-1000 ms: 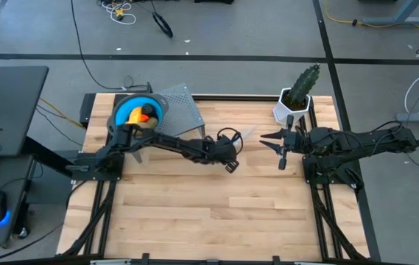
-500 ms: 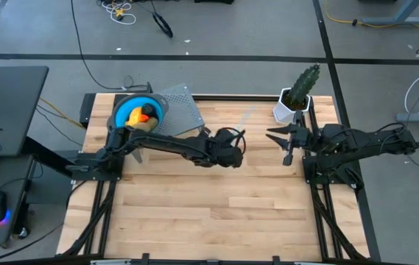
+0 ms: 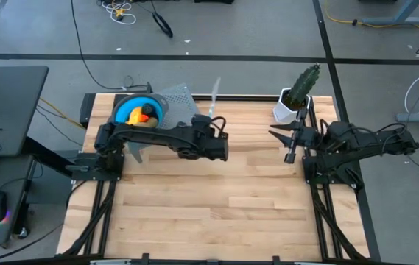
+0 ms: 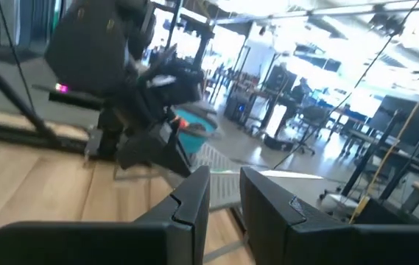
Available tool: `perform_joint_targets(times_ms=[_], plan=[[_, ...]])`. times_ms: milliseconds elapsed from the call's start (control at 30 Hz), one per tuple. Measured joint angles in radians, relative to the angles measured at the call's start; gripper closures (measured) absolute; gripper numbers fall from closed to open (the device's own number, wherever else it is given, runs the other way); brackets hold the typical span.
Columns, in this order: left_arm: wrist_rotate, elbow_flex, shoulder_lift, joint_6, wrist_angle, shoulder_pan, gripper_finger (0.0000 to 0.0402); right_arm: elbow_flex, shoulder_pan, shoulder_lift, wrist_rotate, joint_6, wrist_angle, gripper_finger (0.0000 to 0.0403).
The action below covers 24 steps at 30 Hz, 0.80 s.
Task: Pick & Place Fruit
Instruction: Put the blue knife on the shelf
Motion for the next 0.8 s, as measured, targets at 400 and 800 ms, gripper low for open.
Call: perform_joint_targets(times_ms=[400, 800], plan=[[0.006, 0.000, -0.005, -0.447, -0.316, 0.038, 0.0334, 0.000, 0.000, 0.000, -0.001, 0.046, 0.075, 0.0318], [0.070, -0.001, 0.003, -0.561, -0.374, 0.105, 0.0334, 0.000, 0.037, -0.005, -0.161, 0.207, -0.003, 0.0318]])
